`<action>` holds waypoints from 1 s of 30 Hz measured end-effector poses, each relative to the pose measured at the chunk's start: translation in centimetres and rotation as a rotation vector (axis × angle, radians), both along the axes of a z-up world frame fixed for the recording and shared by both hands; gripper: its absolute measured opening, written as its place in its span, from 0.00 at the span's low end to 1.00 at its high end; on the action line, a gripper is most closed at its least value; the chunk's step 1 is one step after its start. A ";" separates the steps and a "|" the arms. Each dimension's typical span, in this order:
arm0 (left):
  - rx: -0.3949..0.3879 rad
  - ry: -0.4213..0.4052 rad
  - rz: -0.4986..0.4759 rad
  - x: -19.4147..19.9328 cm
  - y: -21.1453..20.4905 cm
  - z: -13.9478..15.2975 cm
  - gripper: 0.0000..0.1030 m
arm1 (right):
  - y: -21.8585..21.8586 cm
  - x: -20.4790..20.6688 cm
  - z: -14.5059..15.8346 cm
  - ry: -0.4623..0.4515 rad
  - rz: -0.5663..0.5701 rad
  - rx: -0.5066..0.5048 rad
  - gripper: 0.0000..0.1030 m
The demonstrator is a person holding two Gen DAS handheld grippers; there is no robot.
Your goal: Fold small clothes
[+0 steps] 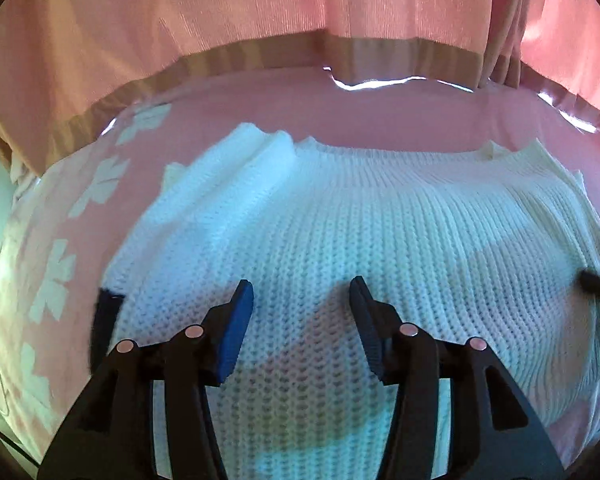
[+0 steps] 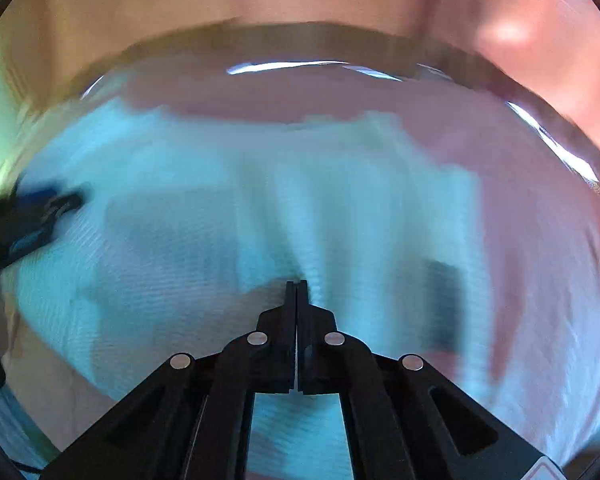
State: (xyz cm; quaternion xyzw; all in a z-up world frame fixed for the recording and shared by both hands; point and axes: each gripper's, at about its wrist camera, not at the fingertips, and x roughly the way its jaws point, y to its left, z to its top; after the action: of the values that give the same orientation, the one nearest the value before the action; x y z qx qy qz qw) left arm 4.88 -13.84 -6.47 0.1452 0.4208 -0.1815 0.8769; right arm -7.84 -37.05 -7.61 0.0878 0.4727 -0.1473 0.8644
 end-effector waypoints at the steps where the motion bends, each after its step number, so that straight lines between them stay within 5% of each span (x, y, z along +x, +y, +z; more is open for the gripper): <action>1: 0.000 -0.001 -0.001 -0.2 0.1 0.1 0.48 | -1.4 -1.1 0.6 -0.005 -0.080 -0.031 0.04; 5: 0.019 0.003 0.010 0.1 -0.2 -0.4 0.48 | -0.5 -4.0 1.5 -0.105 -0.067 0.058 0.04; 8: 0.033 -0.008 0.016 -0.2 -0.4 -0.5 0.50 | 2.3 -4.0 -1.4 0.004 0.017 0.013 0.00; 9: 0.036 -0.010 0.015 0.0 -0.4 -0.5 0.50 | 2.1 -4.2 -2.7 0.046 0.004 -0.005 0.00; 14: 0.034 -0.016 0.020 -0.1 -0.1 -0.4 0.51 | 0.0 -7.1 -0.7 -0.067 -0.088 0.034 0.02; 16: 0.025 -0.013 0.024 -0.3 0.1 -0.4 0.52 | -0.5 -6.8 -1.5 -0.047 -0.083 0.071 0.02; 19: -0.034 0.005 0.043 -0.7 1.4 0.3 0.60 | -2.2 -6.8 -1.6 -0.058 -0.121 0.093 0.02; 22: -0.154 0.041 0.115 -0.7 4.5 1.3 0.70 | -2.8 -7.5 0.3 -0.130 -0.168 0.086 0.18; 25: -0.246 0.071 0.215 -0.4 8.2 1.2 0.72 | -3.2 -7.9 0.4 -0.126 -0.200 0.069 0.43; 28: -0.263 0.087 0.246 -0.2 10.1 0.6 0.71 | -2.7 -7.1 -0.3 -0.079 -0.174 0.070 0.37; 29: -0.258 0.081 0.241 -0.2 10.2 0.5 0.65 | -2.3 -7.3 -0.7 -0.054 -0.167 0.081 0.08; 30: -0.247 0.076 0.233 -0.3 10.2 0.3 0.54 | -2.4 -7.3 -1.1 -0.046 -0.155 0.113 0.07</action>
State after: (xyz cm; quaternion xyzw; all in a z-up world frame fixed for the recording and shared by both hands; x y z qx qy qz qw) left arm 4.59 -3.61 -6.12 -0.0207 0.4423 -0.1342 0.8865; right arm -15.14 -39.47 -8.73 0.1760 0.4522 -0.1850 0.8546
